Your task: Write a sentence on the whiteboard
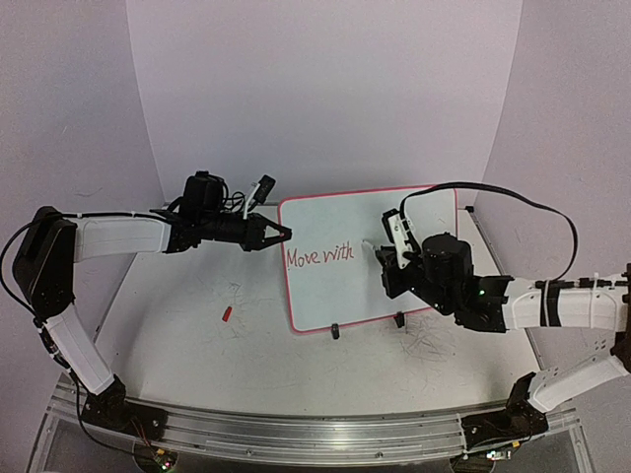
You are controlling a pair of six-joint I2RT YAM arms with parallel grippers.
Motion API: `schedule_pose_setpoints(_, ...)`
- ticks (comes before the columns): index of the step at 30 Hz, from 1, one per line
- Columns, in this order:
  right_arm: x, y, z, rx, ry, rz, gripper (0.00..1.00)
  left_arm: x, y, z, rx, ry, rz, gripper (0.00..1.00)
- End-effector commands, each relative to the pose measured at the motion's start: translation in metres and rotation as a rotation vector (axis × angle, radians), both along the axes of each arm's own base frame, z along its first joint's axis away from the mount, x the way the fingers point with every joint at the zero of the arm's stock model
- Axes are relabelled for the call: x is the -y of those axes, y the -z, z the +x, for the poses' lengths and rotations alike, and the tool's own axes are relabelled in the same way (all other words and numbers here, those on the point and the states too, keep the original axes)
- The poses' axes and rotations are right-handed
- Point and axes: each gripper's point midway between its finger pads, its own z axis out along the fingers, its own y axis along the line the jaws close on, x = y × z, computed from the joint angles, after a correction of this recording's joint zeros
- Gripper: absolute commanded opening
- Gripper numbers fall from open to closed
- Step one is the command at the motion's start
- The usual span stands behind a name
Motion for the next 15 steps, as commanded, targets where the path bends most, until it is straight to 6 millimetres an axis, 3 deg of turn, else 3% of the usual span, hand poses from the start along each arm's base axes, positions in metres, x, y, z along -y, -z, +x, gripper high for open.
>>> schedule_pose_setpoints(1, -0.0025, -0.0009, 0.0045, -0.004, 0.012, 0.01, 0.0, -0.0154, -0.0032, 0.0312, 0.12, -0.145, 0.083, 0.0)
schedule_pose_setpoints(15, 0.002, 0.001, 0.0144, -0.001, 0.073, 0.006, 0.0, -0.0145, -0.0027, 0.0296, 0.124, -0.141, 0.087, 0.0)
